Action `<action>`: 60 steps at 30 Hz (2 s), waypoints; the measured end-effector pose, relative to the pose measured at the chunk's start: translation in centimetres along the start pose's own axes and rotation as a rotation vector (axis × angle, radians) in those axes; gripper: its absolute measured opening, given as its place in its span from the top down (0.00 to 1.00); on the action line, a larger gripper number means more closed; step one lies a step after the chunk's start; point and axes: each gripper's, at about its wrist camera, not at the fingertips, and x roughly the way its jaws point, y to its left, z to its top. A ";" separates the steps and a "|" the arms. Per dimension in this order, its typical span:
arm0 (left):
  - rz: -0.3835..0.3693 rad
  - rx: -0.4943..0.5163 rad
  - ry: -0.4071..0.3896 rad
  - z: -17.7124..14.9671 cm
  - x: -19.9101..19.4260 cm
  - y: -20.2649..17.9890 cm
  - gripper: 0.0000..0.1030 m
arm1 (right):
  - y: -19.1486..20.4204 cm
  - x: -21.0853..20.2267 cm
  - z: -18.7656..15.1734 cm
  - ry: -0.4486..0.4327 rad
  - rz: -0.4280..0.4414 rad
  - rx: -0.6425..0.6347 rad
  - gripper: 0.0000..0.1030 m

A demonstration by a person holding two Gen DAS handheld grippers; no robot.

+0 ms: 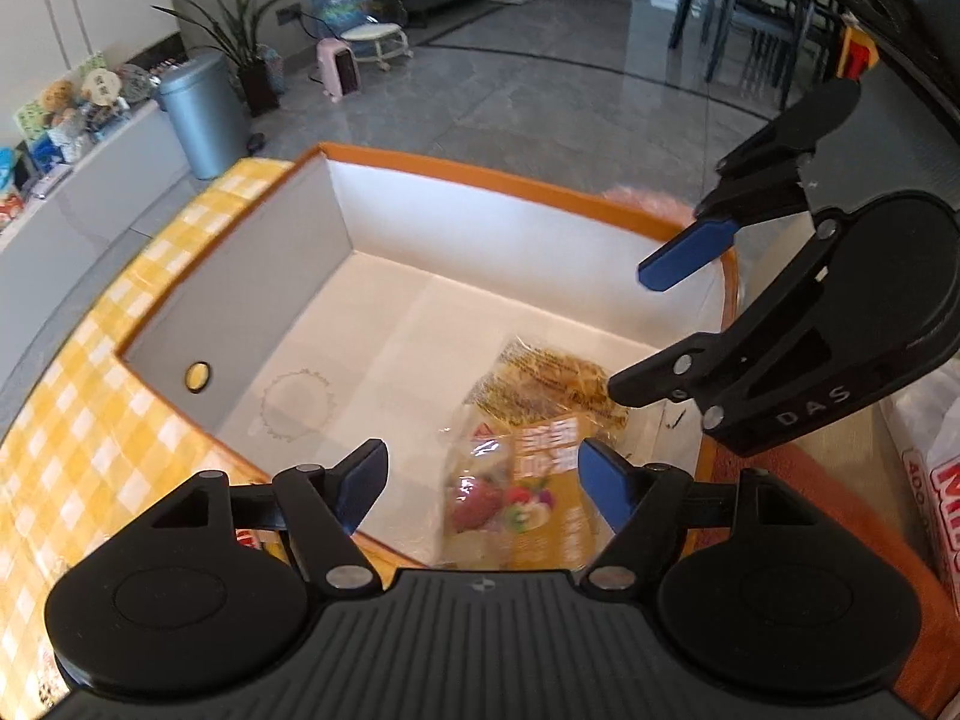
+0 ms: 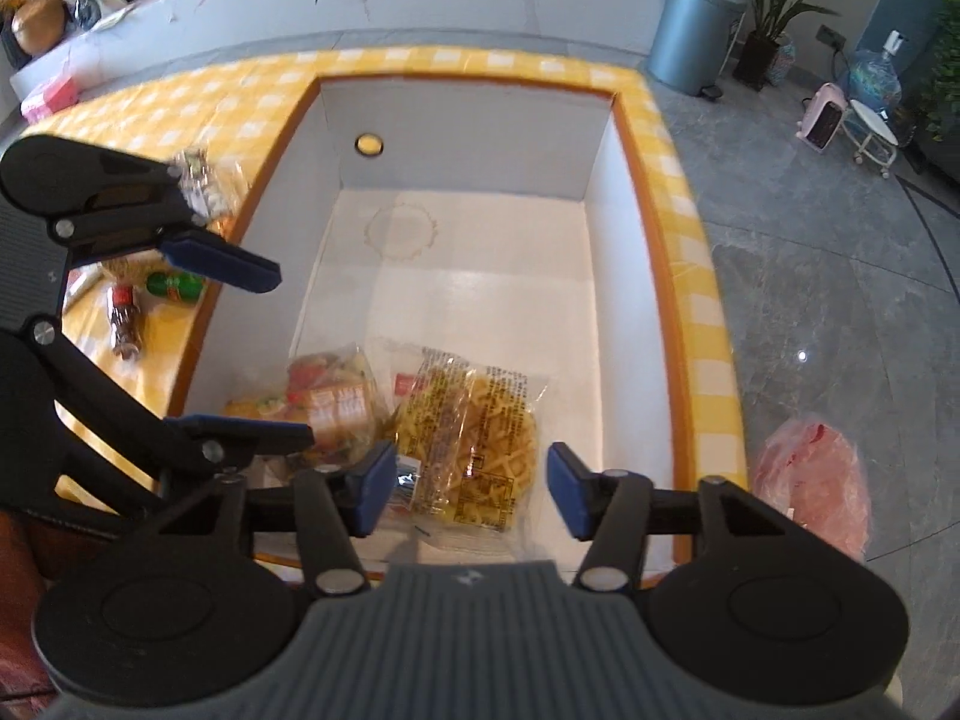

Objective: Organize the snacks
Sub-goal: 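Withdraw both tools from the box back toward the remaining snacks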

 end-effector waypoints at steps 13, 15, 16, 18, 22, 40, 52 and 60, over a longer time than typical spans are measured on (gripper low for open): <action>0.205 -0.120 -0.259 -3.0 -8.4 -1.5 0.18 | 3.2 -6.1 -2.6 -0.283 -0.079 0.028 0.38; 0.242 -0.144 -0.296 -3.7 -9.3 -1.7 0.18 | 4.2 -6.6 -3.3 -0.343 -0.099 0.038 0.37; 0.263 -0.153 -0.314 -3.9 -9.7 -1.8 0.18 | 4.6 -6.9 -3.6 -0.371 -0.107 0.042 0.37; 0.301 -0.176 -0.347 -4.6 -10.5 -2.0 0.18 | 5.7 -7.1 -4.2 -0.427 -0.122 0.053 0.37; 0.345 -0.233 -0.393 -6.0 -11.6 -1.7 0.18 | 8.3 -7.4 -5.7 -0.519 -0.120 0.051 0.27; 0.472 -0.490 -0.357 -15.9 -12.0 2.6 0.19 | 17.2 -2.5 -7.5 -0.558 -0.055 0.048 0.23; 0.493 -0.474 -0.356 -19.0 -12.1 4.5 0.19 | 20.3 0.6 -5.7 -0.525 -0.005 -0.042 0.28; 0.490 -0.487 -0.337 -18.5 -10.5 6.6 0.12 | 19.5 2.5 -2.9 -0.491 -0.023 -0.034 0.41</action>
